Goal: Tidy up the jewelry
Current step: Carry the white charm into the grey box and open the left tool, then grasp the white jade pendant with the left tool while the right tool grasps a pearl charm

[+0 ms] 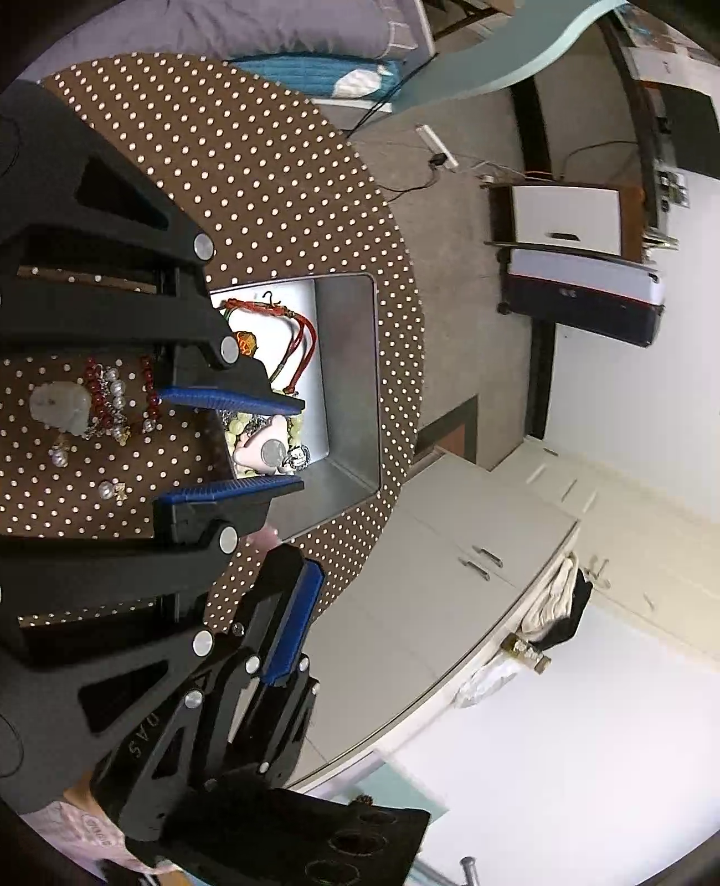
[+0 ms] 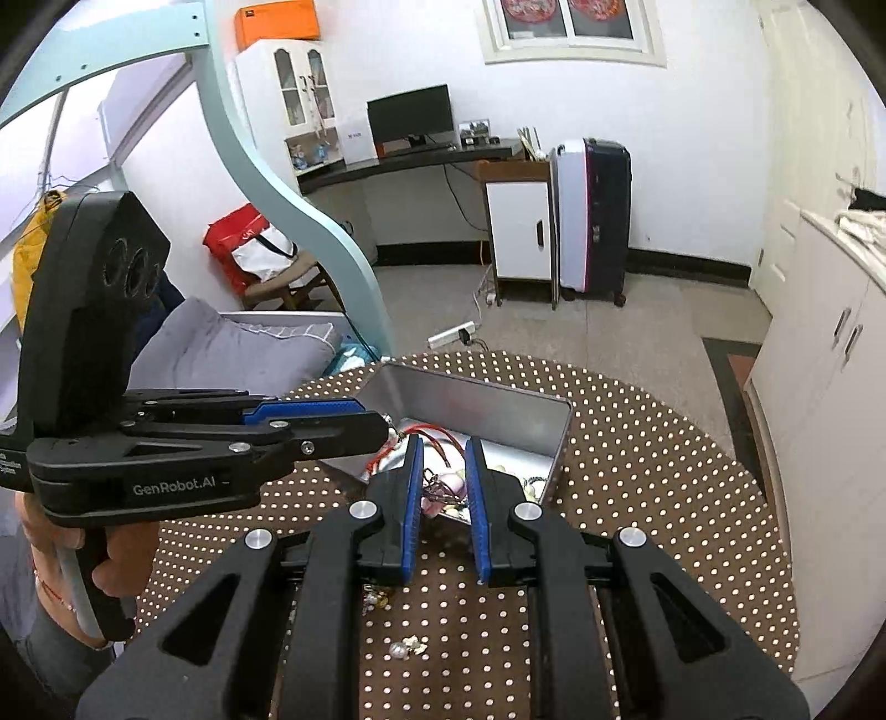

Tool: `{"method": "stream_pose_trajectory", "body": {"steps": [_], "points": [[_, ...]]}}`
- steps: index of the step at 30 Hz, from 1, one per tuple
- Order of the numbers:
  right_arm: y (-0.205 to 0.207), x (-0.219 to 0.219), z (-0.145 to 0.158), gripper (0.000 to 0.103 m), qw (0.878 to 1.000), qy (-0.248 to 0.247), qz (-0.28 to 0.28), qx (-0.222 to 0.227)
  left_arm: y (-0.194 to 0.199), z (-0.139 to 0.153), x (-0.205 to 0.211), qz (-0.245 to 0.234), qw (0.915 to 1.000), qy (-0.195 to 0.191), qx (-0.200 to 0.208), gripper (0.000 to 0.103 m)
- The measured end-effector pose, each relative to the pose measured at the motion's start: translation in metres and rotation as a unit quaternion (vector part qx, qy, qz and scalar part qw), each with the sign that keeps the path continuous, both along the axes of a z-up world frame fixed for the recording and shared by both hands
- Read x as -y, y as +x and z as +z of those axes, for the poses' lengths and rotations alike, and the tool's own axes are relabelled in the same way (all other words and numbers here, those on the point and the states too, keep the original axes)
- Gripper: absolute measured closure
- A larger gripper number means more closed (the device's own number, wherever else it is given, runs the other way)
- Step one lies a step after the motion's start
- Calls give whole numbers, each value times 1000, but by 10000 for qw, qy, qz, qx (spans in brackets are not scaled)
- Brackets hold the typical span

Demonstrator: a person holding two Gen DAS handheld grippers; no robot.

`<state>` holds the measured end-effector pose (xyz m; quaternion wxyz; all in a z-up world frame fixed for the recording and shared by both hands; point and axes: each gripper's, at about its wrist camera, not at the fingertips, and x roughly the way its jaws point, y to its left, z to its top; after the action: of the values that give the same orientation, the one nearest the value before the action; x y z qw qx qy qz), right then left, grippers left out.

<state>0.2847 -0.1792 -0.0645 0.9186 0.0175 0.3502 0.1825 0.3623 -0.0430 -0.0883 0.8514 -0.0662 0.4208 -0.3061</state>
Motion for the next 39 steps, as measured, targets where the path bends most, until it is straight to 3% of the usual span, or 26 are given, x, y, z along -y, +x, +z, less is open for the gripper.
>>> {"method": "stream_pose_trajectory", "body": {"steps": [12, 13, 16, 22, 28, 35, 39], "points": [[19, 6, -19, 89, 9996, 96, -104, -247, 18, -22, 6, 87, 9992, 22, -385, 80], [19, 7, -20, 89, 9996, 111, -110, -256, 18, -22, 6, 94, 9992, 34, -391, 77], [19, 8, -20, 89, 9994, 142, -132, -279, 17, -22, 4, 208, 9989, -41, -428, 49], [19, 9, -20, 89, 9993, 154, -146, -305, 10, -18, 1, 214, 9992, 21, -339, 49], [5, 13, -12, 83, 9996, 140, -154, -185, -18, -5, -10, 277, 9994, 211, 36, 49], [-39, 13, -1, 74, 9998, -96, -111, 100, -65, 2, -24, 265, 9974, 479, 477, 49], [-65, 9, -11, 70, 9997, -244, 0, 71, -96, -13, -23, 188, 9913, 1054, 765, 49]]}}
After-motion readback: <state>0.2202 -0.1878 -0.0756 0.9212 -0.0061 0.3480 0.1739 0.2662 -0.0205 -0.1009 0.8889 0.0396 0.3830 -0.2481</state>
